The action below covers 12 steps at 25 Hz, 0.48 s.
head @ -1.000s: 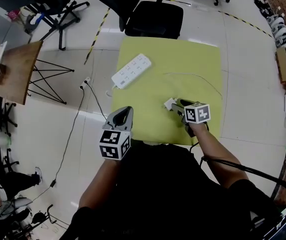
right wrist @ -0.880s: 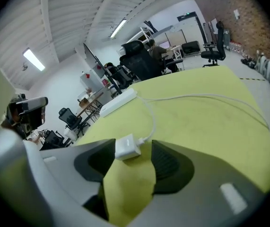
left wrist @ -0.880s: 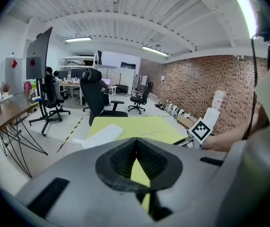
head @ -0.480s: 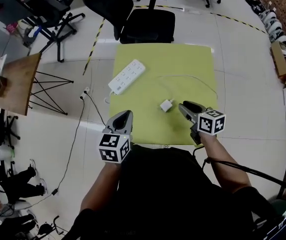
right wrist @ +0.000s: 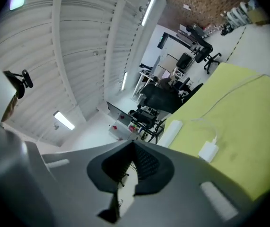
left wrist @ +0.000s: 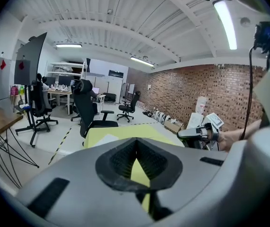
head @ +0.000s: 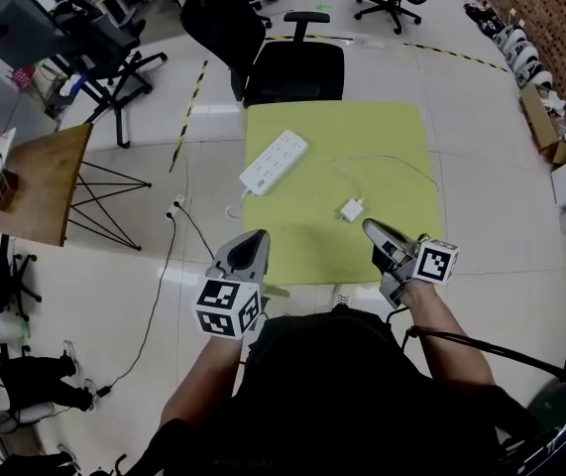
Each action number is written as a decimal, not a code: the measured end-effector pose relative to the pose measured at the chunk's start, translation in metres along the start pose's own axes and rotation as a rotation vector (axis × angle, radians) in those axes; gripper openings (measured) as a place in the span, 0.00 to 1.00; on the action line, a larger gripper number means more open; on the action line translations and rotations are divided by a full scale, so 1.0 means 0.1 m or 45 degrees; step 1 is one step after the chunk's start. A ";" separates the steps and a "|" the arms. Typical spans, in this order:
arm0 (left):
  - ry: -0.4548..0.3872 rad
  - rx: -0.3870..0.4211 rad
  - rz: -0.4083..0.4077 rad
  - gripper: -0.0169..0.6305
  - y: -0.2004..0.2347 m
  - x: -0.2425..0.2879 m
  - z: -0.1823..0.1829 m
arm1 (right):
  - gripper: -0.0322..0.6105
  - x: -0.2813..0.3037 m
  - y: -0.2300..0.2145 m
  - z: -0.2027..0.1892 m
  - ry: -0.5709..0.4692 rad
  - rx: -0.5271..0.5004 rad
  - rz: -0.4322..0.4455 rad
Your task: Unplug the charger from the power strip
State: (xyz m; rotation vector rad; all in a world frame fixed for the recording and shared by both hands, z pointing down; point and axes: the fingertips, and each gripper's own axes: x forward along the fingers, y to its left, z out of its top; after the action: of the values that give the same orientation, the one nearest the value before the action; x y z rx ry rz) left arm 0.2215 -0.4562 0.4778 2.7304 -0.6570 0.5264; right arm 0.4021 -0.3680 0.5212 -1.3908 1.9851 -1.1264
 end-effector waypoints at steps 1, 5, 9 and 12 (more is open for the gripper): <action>-0.009 -0.001 -0.005 0.04 0.04 -0.11 -0.02 | 0.05 0.01 0.10 -0.09 0.004 -0.039 -0.011; -0.017 -0.016 -0.035 0.04 0.19 -0.47 -0.15 | 0.05 0.07 0.39 -0.43 0.044 -0.193 -0.113; 0.009 -0.030 -0.095 0.04 0.24 -0.69 -0.39 | 0.05 0.01 0.57 -0.80 0.020 -0.216 -0.197; 0.028 -0.029 -0.139 0.04 0.25 -0.77 -0.51 | 0.05 -0.05 0.66 -1.02 0.022 -0.295 -0.273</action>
State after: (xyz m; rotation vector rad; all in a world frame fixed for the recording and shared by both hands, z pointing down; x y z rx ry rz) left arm 0.1308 -0.4304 0.4967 2.7161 -0.5018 0.5187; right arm 0.2916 -0.3174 0.5226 -1.7530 2.0692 -1.0241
